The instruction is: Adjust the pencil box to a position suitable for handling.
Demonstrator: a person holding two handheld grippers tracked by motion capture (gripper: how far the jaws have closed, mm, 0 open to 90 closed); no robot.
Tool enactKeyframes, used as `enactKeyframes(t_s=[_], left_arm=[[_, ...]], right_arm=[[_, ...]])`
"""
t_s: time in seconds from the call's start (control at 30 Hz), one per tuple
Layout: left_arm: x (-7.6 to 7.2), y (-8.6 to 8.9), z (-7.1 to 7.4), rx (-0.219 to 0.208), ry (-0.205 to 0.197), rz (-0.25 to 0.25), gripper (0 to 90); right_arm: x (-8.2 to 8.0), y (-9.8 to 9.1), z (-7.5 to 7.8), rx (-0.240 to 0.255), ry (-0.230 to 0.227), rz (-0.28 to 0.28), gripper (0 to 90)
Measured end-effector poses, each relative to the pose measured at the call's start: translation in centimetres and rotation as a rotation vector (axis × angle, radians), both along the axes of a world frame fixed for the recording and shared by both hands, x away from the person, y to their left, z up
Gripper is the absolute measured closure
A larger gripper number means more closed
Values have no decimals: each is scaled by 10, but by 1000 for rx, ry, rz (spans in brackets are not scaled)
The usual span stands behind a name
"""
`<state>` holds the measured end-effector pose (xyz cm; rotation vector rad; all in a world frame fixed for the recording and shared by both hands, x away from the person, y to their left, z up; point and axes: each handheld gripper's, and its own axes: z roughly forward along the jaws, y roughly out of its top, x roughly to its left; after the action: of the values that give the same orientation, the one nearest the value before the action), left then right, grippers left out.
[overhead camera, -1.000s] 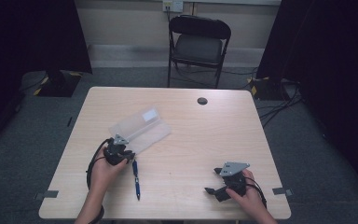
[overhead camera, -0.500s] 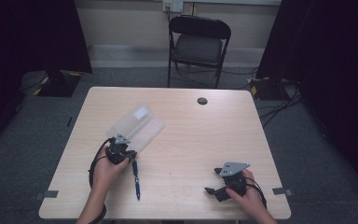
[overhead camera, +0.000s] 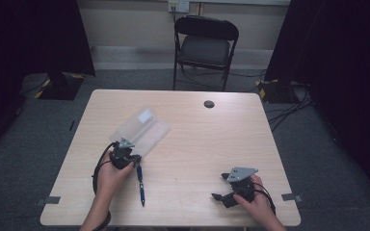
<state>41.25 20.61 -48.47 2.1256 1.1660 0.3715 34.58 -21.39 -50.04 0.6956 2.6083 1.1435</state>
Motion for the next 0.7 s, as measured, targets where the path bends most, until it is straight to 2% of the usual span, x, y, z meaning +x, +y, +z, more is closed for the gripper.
enactKeyframes(t_s=[0.1, 0.17, 0.23, 0.3, 0.47, 0.5, 0.6, 0.63, 0.7], left_arm=[[0, 0, 0, 1, -2, 1, 842], [0, 1, 0, -2, -14, 13, 790], [-1, 2, 0, -23, -12, 4, 727], [-3, 2, 2, -21, -25, 8, 689], [-9, 2, 9, -30, -30, -5, 650], [-10, 3, 11, -23, -30, -21, 641], [-15, 3, 15, -51, -37, -23, 601], [-17, 3, 17, -49, -39, -29, 583], [-22, 2, 20, -66, -27, -24, 559]], right_arm=[[0, 0, 0, 0, 0, 0, 142], [0, 0, 0, 0, 0, 0, 142], [0, 0, 0, 0, 0, 0, 142], [0, 0, 0, 0, 0, 0, 142], [0, 0, 0, 0, 0, 0, 142], [0, 0, 0, 0, 0, 1, 142], [0, 0, 0, 0, 0, 0, 142], [0, 0, 0, 0, 0, 0, 142], [0, 0, 0, 0, 0, 0, 142]])
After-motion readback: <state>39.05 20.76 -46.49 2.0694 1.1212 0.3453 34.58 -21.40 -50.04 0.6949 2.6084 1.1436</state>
